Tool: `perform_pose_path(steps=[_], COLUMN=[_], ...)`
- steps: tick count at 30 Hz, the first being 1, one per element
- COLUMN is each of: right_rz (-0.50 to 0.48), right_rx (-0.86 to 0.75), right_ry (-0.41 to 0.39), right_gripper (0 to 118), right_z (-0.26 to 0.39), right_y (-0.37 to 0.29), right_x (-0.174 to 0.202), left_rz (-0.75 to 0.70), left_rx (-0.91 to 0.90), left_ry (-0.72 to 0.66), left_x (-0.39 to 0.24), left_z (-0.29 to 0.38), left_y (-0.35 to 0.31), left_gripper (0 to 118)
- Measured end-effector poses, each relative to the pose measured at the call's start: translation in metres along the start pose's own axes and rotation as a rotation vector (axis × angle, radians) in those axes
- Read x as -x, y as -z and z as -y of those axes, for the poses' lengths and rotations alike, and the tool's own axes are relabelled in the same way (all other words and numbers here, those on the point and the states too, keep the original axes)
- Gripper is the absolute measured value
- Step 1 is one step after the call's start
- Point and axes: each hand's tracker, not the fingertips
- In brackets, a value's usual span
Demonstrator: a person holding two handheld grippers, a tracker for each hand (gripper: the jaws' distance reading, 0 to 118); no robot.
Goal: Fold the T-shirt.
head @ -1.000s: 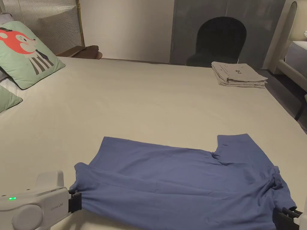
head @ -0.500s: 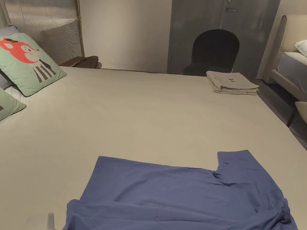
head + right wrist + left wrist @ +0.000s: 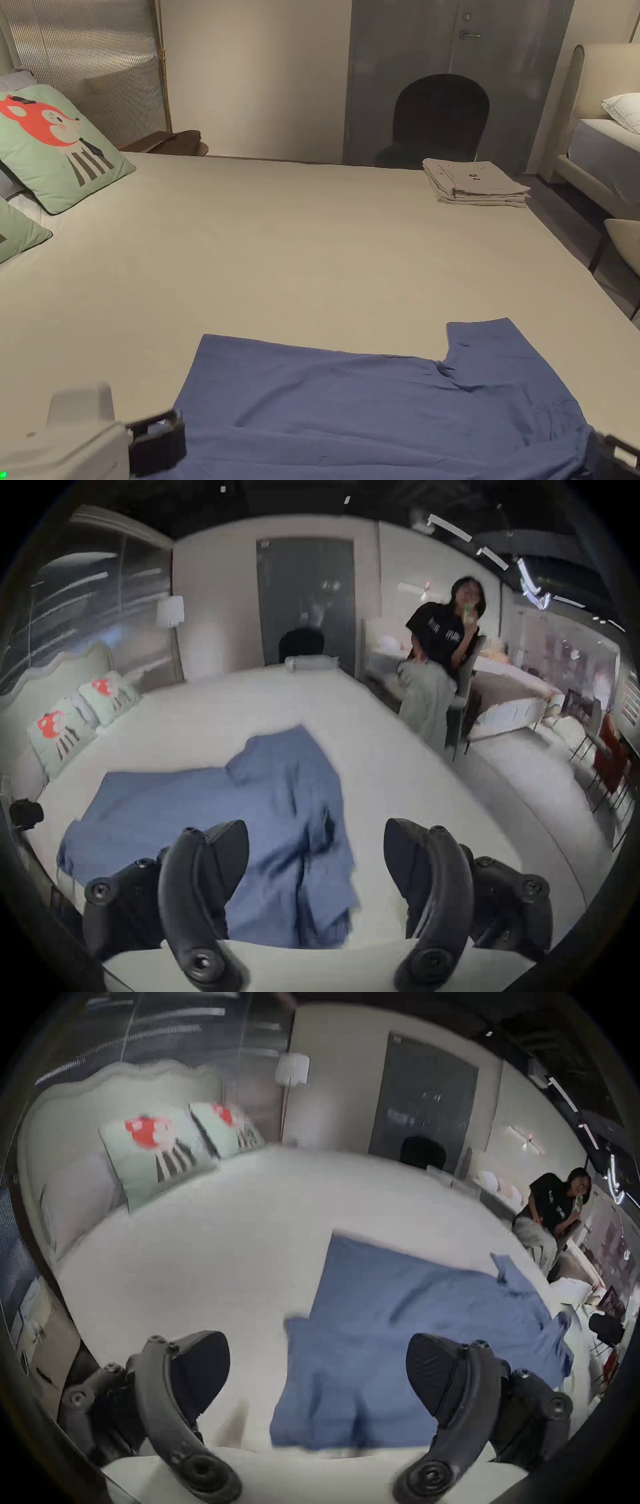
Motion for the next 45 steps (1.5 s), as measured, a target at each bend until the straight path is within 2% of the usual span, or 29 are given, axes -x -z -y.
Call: perform_pose_path(steps=[4, 6, 8, 10, 11, 13, 19, 26, 27, 28, 31, 32, 37, 39, 41, 43, 44, 45], right_rz=[0.016, -0.002, -0.027, -0.043, -0.050, -0.053, -0.068, -0.064, -0.065, -0.063, -0.053, -0.050, -0.038, -0.029, -0.026, -0.017, -0.018, -0.012], right_rx=[-0.156, -0.203, -0.210, -0.210, -0.216, -0.217, -0.195, -0.116, -0.099, -0.083, -0.038, -0.027, 0.034, 0.056, 0.082, 0.117, 0.141, 0.156], right_ry=[0.006, 0.005, -0.004, -0.001, -0.003, -0.027, -0.041, -0.037, -0.038, -0.038, -0.041, -0.040, -0.039, -0.048, -0.045, -0.032, -0.032, -0.036], right_gripper=[86, 78, 47, 10, 4, 0, 0, 0, 0, 0, 0, 0, 0, 0, 0, 0, 0, 6], right_z=[-0.036, -0.047, -0.056, -0.061, -0.063, -0.067, -0.074, -0.070, -0.071, -0.070, -0.067, -0.065, -0.059, -0.053, -0.051, -0.049, -0.049, -0.050], right_y=[-0.002, -0.003, -0.002, 0.002, 0.004, 0.009, 0.029, 0.075, 0.079, 0.087, 0.109, 0.116, 0.145, 0.157, 0.168, 0.182, 0.189, 0.198], right_x=[0.013, 0.021, 0.029, 0.035, 0.038, 0.043, 0.052, 0.055, 0.056, 0.056, 0.055, 0.054, 0.051, 0.046, 0.041, 0.035, 0.032, 0.030], left_rz=[0.017, 0.033, 0.035, 0.017, 0.014, 0.032, 0.043, 0.091, 0.082, 0.068, 0.071, 0.070, -0.006, 0.010, 0.003, -0.022, -0.019, -0.027], left_rx=[-0.162, -0.214, -0.243, -0.247, -0.248, -0.241, -0.187, 0.052, 0.093, 0.153, 0.280, 0.320, 0.456, 0.474, 0.480, 0.429, 0.412, 0.388], left_ry=[0.037, 0.048, 0.056, 0.075, 0.075, 0.071, 0.072, 0.098, 0.099, 0.115, 0.106, 0.099, 0.057, 0.033, 0.029, 0.060, 0.063, 0.076], left_x=[-0.025, -0.036, -0.046, -0.054, -0.056, -0.053, -0.054, -0.046, -0.045, -0.046, -0.044, -0.042, -0.037, -0.034, -0.035, -0.038, -0.040, -0.043], left_z=[-0.039, -0.051, -0.060, -0.068, -0.071, -0.078, -0.091, -0.116, -0.119, -0.121, -0.122, -0.119, -0.099, -0.091, -0.084, -0.080, -0.081, -0.082], left_y=[-0.008, -0.010, -0.010, -0.005, -0.002, 0.007, 0.040, 0.139, 0.157, 0.175, 0.222, 0.237, 0.286, 0.293, 0.294, 0.288, 0.284, 0.280], left_gripper=[103, 95, 59, 9, 4, 4, 3, 4, 9, 29, 102, 105, 102, 96, 66, 56, 45, 24])
